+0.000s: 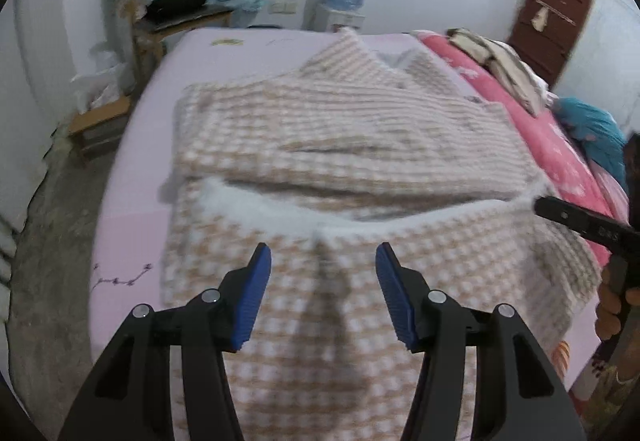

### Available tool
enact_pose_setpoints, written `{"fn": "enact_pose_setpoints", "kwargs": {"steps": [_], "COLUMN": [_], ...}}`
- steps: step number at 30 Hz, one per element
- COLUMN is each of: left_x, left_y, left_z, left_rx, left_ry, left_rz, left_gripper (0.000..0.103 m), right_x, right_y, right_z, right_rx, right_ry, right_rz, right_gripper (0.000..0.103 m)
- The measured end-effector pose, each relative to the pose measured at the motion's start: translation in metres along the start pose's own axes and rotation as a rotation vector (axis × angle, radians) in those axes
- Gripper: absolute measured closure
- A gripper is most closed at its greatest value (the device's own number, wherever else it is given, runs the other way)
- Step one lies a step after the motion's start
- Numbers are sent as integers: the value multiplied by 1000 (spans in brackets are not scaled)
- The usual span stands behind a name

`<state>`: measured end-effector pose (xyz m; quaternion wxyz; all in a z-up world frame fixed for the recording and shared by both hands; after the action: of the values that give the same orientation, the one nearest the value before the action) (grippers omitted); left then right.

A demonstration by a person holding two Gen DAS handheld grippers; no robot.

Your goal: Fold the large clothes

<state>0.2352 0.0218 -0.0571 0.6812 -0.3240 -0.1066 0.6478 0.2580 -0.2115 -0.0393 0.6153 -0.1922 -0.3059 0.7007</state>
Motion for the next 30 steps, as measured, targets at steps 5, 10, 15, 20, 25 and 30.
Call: {"fn": "enact_pose_setpoints", "kwargs": {"steps": [5, 10, 15, 20, 25, 30], "left_x": [-27, -26, -31, -34, -25, -38], "left_y": [20, 33, 30, 51, 60, 60], "left_z": [-7, -30, -6, 15, 11, 35], "left_rx": [35, 67, 46, 50, 74, 20], "left_ry": [20, -74, -17, 11, -4, 26], "left_rz": [-94, -129, -104, -153, -112, -169], "left_gripper": [49, 47, 47, 47, 47, 47], "right_x": [25, 36, 47, 67, 65, 70], "right_y": [0, 15, 13, 33, 54, 50], "right_z": [-2, -38, -8, 14, -15, 18], "right_rx": [4, 88, 51, 42, 117, 80], "right_ry": [-43, -14, -30, -65, -67, -68], "right_rz": [56, 104, 122, 176, 145, 154], "right_gripper": [56, 55, 56, 56, 53, 53]}}
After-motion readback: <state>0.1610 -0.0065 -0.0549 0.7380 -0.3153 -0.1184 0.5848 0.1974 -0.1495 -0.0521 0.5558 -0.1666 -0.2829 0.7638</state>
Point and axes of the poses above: each gripper's, at about its wrist camera, not at the fingertips, and z roughly against the way its jaws point, x to its left, y to its underside, the point moved 7 cm from there along -z, roughly the way its jaws point, and after that the axes turned 11 degrees about z, right-handed, at the moved point
